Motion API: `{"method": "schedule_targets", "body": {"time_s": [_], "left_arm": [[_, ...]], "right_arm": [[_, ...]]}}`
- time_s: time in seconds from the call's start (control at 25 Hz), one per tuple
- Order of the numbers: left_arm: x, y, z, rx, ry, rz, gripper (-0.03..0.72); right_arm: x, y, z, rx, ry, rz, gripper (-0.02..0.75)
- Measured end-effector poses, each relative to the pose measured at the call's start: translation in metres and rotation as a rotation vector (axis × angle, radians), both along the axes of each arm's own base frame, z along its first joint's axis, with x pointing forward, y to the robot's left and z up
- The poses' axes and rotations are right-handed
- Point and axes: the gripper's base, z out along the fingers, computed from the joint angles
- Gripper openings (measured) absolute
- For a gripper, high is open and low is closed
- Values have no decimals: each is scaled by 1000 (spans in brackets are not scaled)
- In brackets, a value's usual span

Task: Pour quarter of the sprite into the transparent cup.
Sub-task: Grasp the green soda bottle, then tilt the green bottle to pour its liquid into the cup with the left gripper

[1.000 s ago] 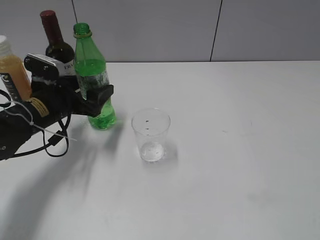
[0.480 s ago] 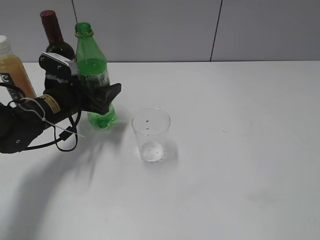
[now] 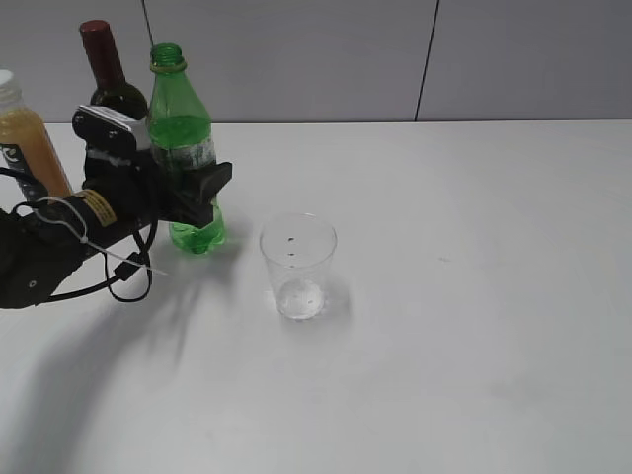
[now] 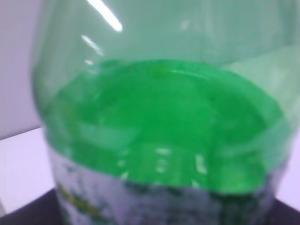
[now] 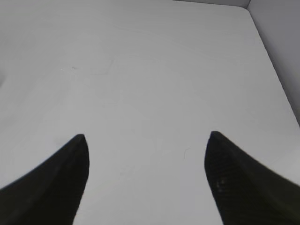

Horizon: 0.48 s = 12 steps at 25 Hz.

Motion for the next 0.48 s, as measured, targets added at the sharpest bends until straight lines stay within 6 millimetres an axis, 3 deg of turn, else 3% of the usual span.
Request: {"method": "schedule_targets", "body": {"time_s": [0.28, 0.48], "left_arm": [[-33, 25, 24, 18, 4, 188, 467], [-61, 23, 45, 113, -61, 287, 467]], "right_arm": [[0, 0, 0, 0, 0, 0, 593], [0, 0, 0, 0, 0, 0, 593]]}}
